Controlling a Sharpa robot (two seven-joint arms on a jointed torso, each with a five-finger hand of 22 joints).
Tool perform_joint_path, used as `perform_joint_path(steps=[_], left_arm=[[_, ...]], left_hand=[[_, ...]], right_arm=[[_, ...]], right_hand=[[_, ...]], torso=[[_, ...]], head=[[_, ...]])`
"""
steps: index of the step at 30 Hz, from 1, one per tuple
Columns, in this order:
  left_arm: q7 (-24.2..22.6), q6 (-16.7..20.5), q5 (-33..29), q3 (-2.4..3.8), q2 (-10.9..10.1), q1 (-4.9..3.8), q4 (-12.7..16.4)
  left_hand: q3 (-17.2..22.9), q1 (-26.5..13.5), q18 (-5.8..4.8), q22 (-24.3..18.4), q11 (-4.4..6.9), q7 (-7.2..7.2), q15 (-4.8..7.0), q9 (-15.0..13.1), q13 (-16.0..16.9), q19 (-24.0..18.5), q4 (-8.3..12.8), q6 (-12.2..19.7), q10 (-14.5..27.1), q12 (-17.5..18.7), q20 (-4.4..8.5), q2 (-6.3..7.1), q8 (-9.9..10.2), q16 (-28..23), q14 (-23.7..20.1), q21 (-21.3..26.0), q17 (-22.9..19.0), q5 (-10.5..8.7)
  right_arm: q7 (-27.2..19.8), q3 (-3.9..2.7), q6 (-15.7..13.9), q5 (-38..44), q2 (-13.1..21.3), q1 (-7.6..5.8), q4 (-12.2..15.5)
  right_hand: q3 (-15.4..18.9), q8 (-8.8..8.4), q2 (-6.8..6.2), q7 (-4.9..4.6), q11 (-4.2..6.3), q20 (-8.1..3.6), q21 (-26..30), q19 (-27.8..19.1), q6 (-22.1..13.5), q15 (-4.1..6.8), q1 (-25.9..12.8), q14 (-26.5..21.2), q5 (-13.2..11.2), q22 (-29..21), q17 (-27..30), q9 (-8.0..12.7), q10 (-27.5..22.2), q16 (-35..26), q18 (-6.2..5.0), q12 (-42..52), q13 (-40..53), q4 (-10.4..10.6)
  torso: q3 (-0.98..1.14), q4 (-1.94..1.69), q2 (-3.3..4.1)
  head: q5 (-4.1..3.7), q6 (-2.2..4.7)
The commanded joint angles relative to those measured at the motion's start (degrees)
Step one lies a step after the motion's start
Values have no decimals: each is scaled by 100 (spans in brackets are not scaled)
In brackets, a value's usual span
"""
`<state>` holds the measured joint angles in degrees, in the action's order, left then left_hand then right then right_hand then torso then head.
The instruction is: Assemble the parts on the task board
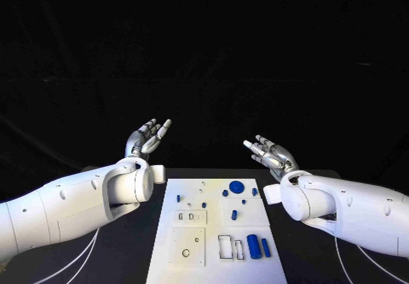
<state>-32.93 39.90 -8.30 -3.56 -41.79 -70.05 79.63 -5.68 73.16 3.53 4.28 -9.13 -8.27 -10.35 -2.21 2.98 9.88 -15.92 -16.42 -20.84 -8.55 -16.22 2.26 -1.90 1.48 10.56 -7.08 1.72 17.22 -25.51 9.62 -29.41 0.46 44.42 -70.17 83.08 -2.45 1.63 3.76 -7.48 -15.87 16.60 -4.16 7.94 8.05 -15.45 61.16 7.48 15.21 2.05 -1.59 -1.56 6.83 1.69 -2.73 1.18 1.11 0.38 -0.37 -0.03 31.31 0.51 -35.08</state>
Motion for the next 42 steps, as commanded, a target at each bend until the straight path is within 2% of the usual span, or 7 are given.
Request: perform_joint_path(steps=[1, 5, 6, 10, 22, 35, 42], left_arm=[[-213, -218, -181, 5, 14, -8, 4], [-213, -218, -181, 5, 14, -8, 4], [-148, -561, -34, 3, -305, -12, 180], [-43, -690, 127, 3, -369, -14, 260], [403, -1108, 694, 7, -628, -32, 693], [680, -1472, 850, 82, -1086, -90, 1587], [709, -1502, 860, 104, -1207, -157, 1828]], left_hand=[[4, 499, 267, 191, -177, -498, -223, -110, 66, 518, -43, -610, -616, -437, -28, -61, -154, 248, 910, -389, 157, 88], [-23, 782, 395, 437, -338, -658, -304, -272, 83, 1366, 5, -1485, -1389, -714, -48, -109, -432, 631, 2017, -946, 341, 75], [-26, 883, 434, 514, -413, -714, -252, -347, 87, 1706, 33, -1875, -1639, -755, -25, -129, -567, 774, 2436, -1145, 406, 75], [-21, 1198, 591, 541, -395, -632, -89, -545, 73, 2340, 133, -2843, -2352, -741, -22, -179, -932, 1148, 3463, -1397, 572, 75], [190, 1769, 707, 391, -50, -339, 251, -662, 74, 3270, 130, -3342, -3619, -360, 185, -177, -1168, 1451, 4435, -1541, 815, 27], [288, 1851, 697, 311, -20, -340, 313, -686, 73, 3538, -44, -3344, -3852, -51, 258, 9, -1130, 1484, 4650, -1539, 955, -45], [263, 1807, 690, 289, -38, -354, 297, -697, 76, 3543, -47, -3325, -3840, 9, 251, 52, -1135, 1456, 4612, -1518, 972, -66]], right_arm=[[218, 64, 943, 200, -12, -85, -69], [249, 119, 1075, 215, -14, -143, -109], [263, 116, 797, 2330, -33, -244, -560], [457, 111, 745, 3120, -27, -291, -650], [1509, 61, 717, 5452, -30, -411, -676], [2579, 30, 1190, 7745, -184, -628, -506], [2848, 28, 1364, 8336, -265, -695, -411]], right_hand=[[-292, 549, -71, -962, -3, 9, -638, 1167, 1685, -6, 1033, 1421, -214, 266, -278, -328, 1324, 428, -259, 264, 136, -742], [-377, 948, -41, -939, 99, -9, -1374, 2712, 2807, 192, 1105, 2829, -482, 546, -528, -521, 2809, 846, -455, 577, 231, -997], [-373, 1085, -36, -925, 142, -17, -1431, 3017, 3262, 266, 1095, 3424, -563, 537, -610, -579, 3219, 973, -528, 612, 228, -1121], [-458, 1176, 15, -785, 298, -29, -1407, 3565, 3859, 447, 1113, 4085, -476, 440, -671, -597, 4128, 996, -703, 616, 252, -1570], [-1468, 1109, -501, -381, 737, -528, -1986, 4817, 4814, 999, 1113, 5746, -308, 646, -1261, -768, 5502, 1152, -763, 386, 271, -1702], [-2356, 1061, -1092, -136, 1062, -1073, -4023, 5757, 5069, 1547, 569, 7638, -158, 1919, -3060, -1265, 6055, 2789, -763, 246, 340, -1666], [-2596, 1033, -1234, -156, 1030, -1040, -5974, 6391, 4969, 1509, 370, 7775, -163, 4346, -5069, -1617, 5785, 5303, -486, 254, 385, -1600]], torso=[[-1, 0, 0], [-1, 0, 0], [-33, 18, 118], [-23, -2, 159], [-45, -73, 392], [-112, -199, 792], [-147, -268, 949]], head=[[-1, 1], [-1, 1], [-53, -43], [-79, -75], [-137, -65], [-269, -17], [-312, -13]])
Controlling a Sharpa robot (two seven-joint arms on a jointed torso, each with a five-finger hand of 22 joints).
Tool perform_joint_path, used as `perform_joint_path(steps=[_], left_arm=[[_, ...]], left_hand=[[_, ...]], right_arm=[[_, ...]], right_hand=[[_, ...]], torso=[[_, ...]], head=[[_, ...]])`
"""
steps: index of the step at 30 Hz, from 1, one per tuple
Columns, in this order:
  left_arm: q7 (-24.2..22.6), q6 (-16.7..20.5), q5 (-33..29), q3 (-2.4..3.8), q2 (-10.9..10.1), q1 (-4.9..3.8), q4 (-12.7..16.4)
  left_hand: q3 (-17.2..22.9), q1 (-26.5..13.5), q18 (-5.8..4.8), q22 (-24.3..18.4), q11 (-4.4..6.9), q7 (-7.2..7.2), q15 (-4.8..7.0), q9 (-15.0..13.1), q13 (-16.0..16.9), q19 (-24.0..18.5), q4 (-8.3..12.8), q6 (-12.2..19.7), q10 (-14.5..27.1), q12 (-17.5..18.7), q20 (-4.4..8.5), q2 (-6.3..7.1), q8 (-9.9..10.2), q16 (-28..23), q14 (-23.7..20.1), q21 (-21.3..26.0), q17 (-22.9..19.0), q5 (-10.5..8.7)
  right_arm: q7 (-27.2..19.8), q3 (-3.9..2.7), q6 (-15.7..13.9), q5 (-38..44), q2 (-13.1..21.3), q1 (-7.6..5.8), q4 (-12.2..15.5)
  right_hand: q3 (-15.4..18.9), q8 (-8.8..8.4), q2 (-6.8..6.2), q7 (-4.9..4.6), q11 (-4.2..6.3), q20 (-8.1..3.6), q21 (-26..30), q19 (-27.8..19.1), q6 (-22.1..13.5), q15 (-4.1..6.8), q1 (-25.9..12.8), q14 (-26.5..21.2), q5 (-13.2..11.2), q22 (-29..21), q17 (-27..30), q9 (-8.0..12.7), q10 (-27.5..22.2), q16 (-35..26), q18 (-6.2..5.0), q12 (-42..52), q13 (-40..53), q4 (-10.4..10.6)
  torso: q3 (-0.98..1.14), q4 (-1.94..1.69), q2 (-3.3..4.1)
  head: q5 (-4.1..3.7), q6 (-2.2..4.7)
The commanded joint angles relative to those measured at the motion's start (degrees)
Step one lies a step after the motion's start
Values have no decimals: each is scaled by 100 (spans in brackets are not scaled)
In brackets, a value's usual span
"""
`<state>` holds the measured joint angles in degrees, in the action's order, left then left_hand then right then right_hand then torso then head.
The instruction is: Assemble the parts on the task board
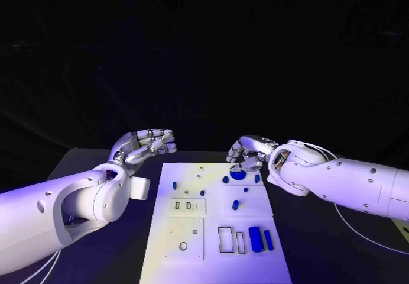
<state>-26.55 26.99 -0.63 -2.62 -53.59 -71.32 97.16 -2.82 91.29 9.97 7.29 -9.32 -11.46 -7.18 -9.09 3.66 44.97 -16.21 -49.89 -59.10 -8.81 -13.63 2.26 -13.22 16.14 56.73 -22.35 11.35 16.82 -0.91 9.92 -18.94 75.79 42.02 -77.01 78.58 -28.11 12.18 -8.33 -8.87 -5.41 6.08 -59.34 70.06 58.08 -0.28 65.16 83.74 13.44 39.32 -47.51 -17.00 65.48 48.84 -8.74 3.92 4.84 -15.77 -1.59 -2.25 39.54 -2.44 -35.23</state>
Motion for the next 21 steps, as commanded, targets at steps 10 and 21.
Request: perform_joint_path(steps=[10, 21], left_arm=[[99, -226, 92, 17, -64, -60, 140], [109, -252, 86, 22, -91, -62, 171]], left_hand=[[-47, -56, 43, -32, -34, -49, -37, -20, 12, 29, -22, 44, -7, 82, -18, 72, -7, -37, -49, 31, 22, -48], [-58, -82, 41, -45, -44, -58, -46, -24, 14, 26, -20, 70, 1, 110, -26, 72, -4, -55, -77, 45, 30, -56]], right_arm=[[611, -1, 629, 1241, -122, -20, 91], [809, 0, 884, 1507, -157, -4, 63]], right_hand=[[2, -86, -66, -50, -61, 74, -1427, 584, -165, -64, -10, 204, -14, 2041, -1390, -235, -275, 1801, 307, -25, 33, 52], [10, -85, -57, -53, -68, 92, -1698, 728, -162, -77, 3, 229, 45, 2470, -1655, -294, -300, 2149, 371, -12, 52, 79]], torso=[[-62, -88, 287], [-61, -138, 369]], head=[[-63, 6], [-92, -16]])
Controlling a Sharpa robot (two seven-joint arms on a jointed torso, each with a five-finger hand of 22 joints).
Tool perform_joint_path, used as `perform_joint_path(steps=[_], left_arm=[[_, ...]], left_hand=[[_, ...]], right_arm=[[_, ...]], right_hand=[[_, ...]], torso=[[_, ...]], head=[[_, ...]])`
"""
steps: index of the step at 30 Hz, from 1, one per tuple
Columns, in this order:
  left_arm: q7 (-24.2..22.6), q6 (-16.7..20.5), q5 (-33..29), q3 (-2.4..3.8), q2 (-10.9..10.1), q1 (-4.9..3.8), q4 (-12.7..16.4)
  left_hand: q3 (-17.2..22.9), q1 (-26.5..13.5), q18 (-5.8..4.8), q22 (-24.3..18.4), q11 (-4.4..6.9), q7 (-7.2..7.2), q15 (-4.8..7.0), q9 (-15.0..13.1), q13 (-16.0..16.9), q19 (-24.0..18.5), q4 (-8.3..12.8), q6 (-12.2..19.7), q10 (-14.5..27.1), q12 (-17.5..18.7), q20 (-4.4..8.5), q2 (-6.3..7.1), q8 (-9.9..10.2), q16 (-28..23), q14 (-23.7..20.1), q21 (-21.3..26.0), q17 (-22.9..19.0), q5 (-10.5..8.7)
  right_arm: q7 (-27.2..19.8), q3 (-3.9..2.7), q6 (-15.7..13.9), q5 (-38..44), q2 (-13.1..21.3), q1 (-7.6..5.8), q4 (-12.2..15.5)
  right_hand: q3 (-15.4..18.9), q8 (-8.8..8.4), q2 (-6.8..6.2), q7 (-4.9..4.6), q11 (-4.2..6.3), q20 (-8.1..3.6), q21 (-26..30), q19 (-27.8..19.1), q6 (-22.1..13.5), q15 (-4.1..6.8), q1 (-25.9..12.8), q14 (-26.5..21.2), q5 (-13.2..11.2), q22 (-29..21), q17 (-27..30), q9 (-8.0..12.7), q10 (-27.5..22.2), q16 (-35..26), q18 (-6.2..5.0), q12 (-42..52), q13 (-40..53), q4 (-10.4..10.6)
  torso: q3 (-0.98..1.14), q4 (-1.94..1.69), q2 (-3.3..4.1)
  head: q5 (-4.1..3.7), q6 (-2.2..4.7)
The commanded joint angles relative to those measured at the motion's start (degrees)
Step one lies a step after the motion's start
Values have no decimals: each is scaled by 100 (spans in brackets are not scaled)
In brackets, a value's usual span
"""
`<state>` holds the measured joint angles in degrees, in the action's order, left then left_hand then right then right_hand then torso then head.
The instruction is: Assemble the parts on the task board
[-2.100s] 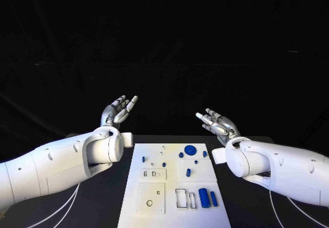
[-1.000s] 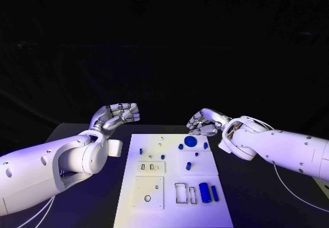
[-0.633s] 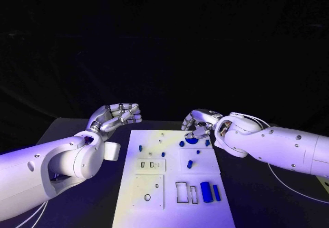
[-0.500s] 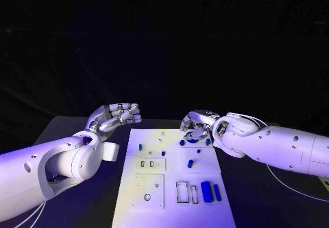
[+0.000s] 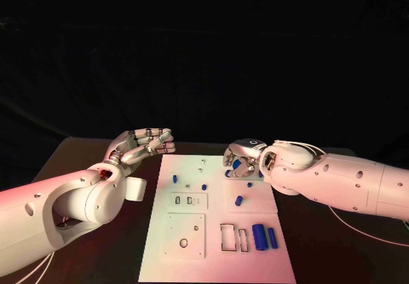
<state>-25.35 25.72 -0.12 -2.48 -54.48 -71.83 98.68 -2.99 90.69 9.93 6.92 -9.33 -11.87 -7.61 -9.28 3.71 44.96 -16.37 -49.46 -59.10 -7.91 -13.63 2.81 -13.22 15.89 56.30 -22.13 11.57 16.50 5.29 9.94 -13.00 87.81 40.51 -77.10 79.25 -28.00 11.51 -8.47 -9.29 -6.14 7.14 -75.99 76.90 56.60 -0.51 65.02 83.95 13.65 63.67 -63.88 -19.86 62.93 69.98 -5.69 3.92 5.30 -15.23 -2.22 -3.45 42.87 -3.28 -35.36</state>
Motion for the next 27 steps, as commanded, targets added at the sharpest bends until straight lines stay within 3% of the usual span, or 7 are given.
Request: perform_joint_path(steps=[1, 8, 18, 27], left_arm=[[-11, -126, 34, 9, -5, -12, 17], [-6, -136, 31, 10, -15, -12, 14], [12, -164, 30, 11, -20, -12, 0], [23, -178, 30, 11, -24, -12, -12]], left_hand=[[-41, -22, 46, -9, -43, -17, -3, -5, 8, 27, -3, 27, 0, 20, -26, 17, -4, -31, -34, 23, 9, -24], [-48, -34, 45, -16, -47, -20, -9, -9, 10, 25, 0, 35, 0, 33, -30, 20, -5, -41, -51, 30, 13, -37], [-52, -40, 45, -21, -50, -22, -13, -12, 11, 23, 2, 40, 0, 42, -33, 20, -8, -50, -64, 36, 16, -50], [-55, -45, 45, -24, -51, -23, -15, -14, 12, 23, 3, 43, 0, 48, -34, 19, -9, -54, -71, 39, 18, -60]], right_arm=[[199, -2, 306, 321, -8, 6, -7], [230, -1, 362, 376, -24, 18, -56], [191, 0, 291, 390, -49, 43, -102], [171, 0, 232, 368, -58, 49, -106]], right_hand=[[-5, -16, -38, -12, 5, -12, -55, 56, -9, -56, 21, 211, 34, 70, -42, -15, -46, 67, 71, -13, 8, 27], [-13, -14, -34, -12, 3, -7, -119, 91, -4, -60, 31, 215, 44, 171, -97, -32, -55, 145, 87, -15, 13, 31], [-129, 31, 53, 14, 25, -5, -330, 216, 87, -53, 51, 222, 37, 516, -261, -108, 87, 382, 139, 24, 52, 90], [-538, 153, 144, 107, 101, -45, -487, 294, 266, 6, 48, 210, -250, 775, -338, -280, 408, 578, 174, 44, 103, 240]], torso=[[4, -22, 40], [3, -44, 76], [-17, -85, 129], [-29, -115, 168]], head=[[-15, -3], [-36, 25], [-74, 55], [-97, 54]])
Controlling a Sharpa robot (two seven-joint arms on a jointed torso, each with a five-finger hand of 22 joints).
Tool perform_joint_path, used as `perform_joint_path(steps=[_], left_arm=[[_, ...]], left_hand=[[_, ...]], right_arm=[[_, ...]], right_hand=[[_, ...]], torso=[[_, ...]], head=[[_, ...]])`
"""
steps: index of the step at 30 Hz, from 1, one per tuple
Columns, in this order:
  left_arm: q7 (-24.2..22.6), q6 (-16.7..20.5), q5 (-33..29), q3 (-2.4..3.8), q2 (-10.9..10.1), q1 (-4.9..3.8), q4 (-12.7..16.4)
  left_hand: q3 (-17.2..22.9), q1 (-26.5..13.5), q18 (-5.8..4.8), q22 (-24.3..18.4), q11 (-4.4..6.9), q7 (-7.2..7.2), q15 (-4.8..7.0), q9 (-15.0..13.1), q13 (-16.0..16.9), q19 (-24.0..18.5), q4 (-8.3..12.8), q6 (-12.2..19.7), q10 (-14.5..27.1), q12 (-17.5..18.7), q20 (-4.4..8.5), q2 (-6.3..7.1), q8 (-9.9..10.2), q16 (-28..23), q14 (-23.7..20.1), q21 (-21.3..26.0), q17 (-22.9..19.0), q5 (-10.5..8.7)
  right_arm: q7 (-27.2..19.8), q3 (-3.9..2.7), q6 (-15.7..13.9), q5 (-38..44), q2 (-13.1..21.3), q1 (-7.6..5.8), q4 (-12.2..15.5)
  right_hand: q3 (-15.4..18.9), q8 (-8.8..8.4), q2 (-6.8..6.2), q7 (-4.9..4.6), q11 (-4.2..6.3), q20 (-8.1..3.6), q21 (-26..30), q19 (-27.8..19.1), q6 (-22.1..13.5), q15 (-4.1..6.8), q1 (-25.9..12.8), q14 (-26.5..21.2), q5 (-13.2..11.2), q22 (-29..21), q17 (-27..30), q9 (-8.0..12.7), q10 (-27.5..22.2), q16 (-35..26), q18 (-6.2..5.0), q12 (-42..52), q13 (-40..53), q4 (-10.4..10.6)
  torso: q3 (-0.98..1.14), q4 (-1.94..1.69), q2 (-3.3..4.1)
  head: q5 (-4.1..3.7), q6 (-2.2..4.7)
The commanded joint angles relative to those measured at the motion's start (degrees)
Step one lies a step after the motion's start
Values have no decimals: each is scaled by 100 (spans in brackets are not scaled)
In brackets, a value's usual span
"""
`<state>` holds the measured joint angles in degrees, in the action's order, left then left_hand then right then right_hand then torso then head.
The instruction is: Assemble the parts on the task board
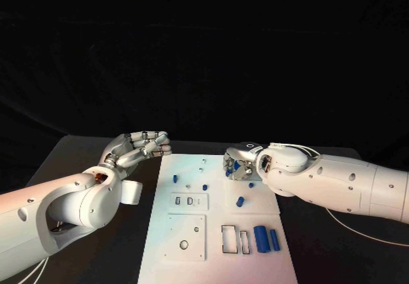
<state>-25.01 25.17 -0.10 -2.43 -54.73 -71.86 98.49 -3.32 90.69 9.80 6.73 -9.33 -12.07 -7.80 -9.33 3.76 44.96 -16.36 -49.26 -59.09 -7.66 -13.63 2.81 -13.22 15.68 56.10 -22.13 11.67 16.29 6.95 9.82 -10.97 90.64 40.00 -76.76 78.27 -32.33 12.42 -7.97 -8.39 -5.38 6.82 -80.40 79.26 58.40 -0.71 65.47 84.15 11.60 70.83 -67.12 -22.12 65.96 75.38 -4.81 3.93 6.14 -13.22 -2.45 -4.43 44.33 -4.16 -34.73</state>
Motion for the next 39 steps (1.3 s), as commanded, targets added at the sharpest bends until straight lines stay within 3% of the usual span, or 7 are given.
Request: perform_joint_path(steps=[1, 5, 12, 23, 39], left_arm=[[-9, -125, 27, 6, 1, -9, 6], [2, -131, 27, 6, -1, -9, -1], [25, -143, 27, 6, -5, -9, -21], [38, -151, 28, 6, -2, -9, -53], [44, -172, 28, 5, 12, -9, -11]], left_hand=[[-22, -45, 57, -5, -51, -3, 5, -9, 8, 24, 1, 22, -1, 23, -34, 19, -9, -33, -51, 39, 7, -39], [-22, -45, 57, -5, -51, -3, 5, -9, 8, 24, 1, 22, -1, 23, -34, 19, -9, -33, -51, 39, 7, -39], [-24, -48, 57, -10, -54, -5, 2, -13, 8, 24, 5, 29, 1, 34, -37, 16, -11, -41, -64, 45, 10, -57], [-25, -44, 57, -16, -57, -8, -2, -16, 8, 24, 12, 37, 6, 48, -40, 14, -11, -50, -77, 50, 14, -76], [-25, -44, 57, -16, -57, -8, -2, -16, 8, 24, 12, 37, 6, 48, -40, 14, -11, -50, -77, 50, 14, -76]], right_arm=[[10, 11, -1, 84, -5, 17, -11], [48, 11, -189, 93, -1, 21, -20], [128, 10, -584, 161, 21, 25, 37], [322, -56, -1037, 258, 5, -23, 216], [418, -79, -1188, 285, -554, -45, -274]], right_hand=[[-150, 84, 115, 30, 38, -22, -59, 67, 111, 38, 18, 191, -75, 83, -23, -76, 147, 54, 90, 50, 27, 52], [-452, 285, 264, 123, 151, -106, -162, 154, 303, 131, 179, 191, -409, 276, -47, -297, 473, 127, 124, 113, 111, 129], [-623, 439, 238, 154, 216, -165, -262, 249, 339, 183, 270, 191, -507, 472, -53, -535, 666, 175, 162, 125, 204, 172], [-673, 471, 170, 157, 218, -174, -283, 266, 313, 188, 273, 191, -492, 516, -52, -619, 679, 194, 169, 95, 233, 189], [-730, 476, 131, 151, 207, -172, -285, 262, 271, 181, 260, 187, -486, 521, -35, -677, 654, 200, 169, 48, 249, 231]], torso=[[-8, -19, 28], [-9, -25, 34], [-10, -32, 44], [-26, -68, 68], [-36, -106, 109]], head=[[-12, -2], [-23, -2], [-18, 18], [-49, 99], [-87, 182]])
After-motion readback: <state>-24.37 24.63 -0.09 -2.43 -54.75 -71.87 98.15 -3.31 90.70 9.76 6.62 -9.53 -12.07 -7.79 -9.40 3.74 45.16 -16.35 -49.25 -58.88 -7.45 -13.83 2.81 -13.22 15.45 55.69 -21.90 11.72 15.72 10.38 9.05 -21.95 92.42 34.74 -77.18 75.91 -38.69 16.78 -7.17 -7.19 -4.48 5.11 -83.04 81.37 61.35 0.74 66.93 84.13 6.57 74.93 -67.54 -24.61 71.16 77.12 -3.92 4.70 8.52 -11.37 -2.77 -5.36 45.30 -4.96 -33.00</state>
